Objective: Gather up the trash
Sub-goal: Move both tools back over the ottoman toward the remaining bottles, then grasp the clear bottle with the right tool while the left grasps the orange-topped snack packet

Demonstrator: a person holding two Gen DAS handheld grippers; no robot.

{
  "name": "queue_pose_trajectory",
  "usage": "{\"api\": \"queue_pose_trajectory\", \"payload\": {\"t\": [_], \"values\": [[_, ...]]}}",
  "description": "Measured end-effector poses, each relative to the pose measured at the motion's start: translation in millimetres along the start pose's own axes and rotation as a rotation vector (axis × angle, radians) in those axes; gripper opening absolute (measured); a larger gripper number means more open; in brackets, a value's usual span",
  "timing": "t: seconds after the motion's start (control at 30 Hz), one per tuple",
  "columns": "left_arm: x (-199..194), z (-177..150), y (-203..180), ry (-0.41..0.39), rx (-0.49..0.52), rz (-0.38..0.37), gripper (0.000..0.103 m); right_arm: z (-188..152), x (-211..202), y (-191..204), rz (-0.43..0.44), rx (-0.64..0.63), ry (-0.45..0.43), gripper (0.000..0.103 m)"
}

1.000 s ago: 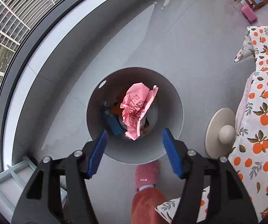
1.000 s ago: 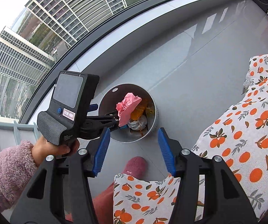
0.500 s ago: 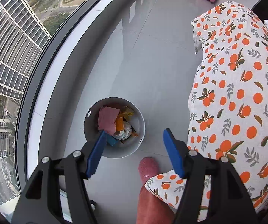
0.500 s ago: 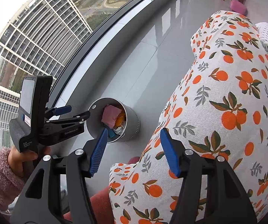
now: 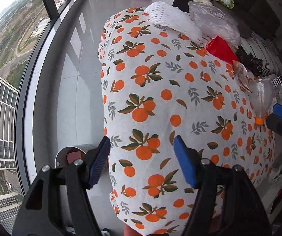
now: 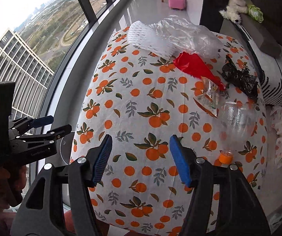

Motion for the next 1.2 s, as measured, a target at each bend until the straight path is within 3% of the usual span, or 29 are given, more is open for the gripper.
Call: {"api": "queue_pose_trajectory", "payload": {"t": [0.2, 0.33, 0.67, 0.97, 1.07, 1.13, 1.2], "values": [[25.6, 28.6, -108.4, 0.006, 0.090, -0.059, 0.068, -6.4, -2.9, -106.2, -0.082, 0.083, 0.002, 0.064], [45.4, 48.7, -154.7, 0.007, 0.135, -0.067, 0.068, -23.6, 8.4, -144.0, -0.080, 0.105, 0.038, 0.064], [104.8, 94.8, -196.5, 0.048, 0.176, -0.078, 0.068, -44.6, 29.0, -160.1, -0.019, 0.134, 0.064, 0.064], [143.9, 104.9, -205.8, 0.091, 0.192, -0.084, 0.066, -43.5, 48.0, -157.7, -0.016, 0.133, 0.068, 0.064], [153.1, 104.7, -211.3, 0.106, 0.218, -0.098, 0.049, -42.7, 52.2, -158.2, -0.020, 0.126, 0.070, 0.064], [158.0, 103.6, -214.6, 0.119, 0.216, -0.118, 0.029, -42.5, 55.2, -159.7, -0.021, 0.130, 0.074, 0.064], [159.4, 103.1, -218.3, 0.114, 0.231, -0.115, 0.023, -41.9, 58.4, -161.1, -0.020, 0.135, 0.078, 0.064]]}}
Point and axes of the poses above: each gripper's, at about its wrist camera, not at the fingertips, and x roughly the way its jaws point, y to its left, z to its top, the point moved 6 cm from there along x, roughly the way its jaws point, and after that the axes turned 7 degrees about -z, right-handed, at the moved point
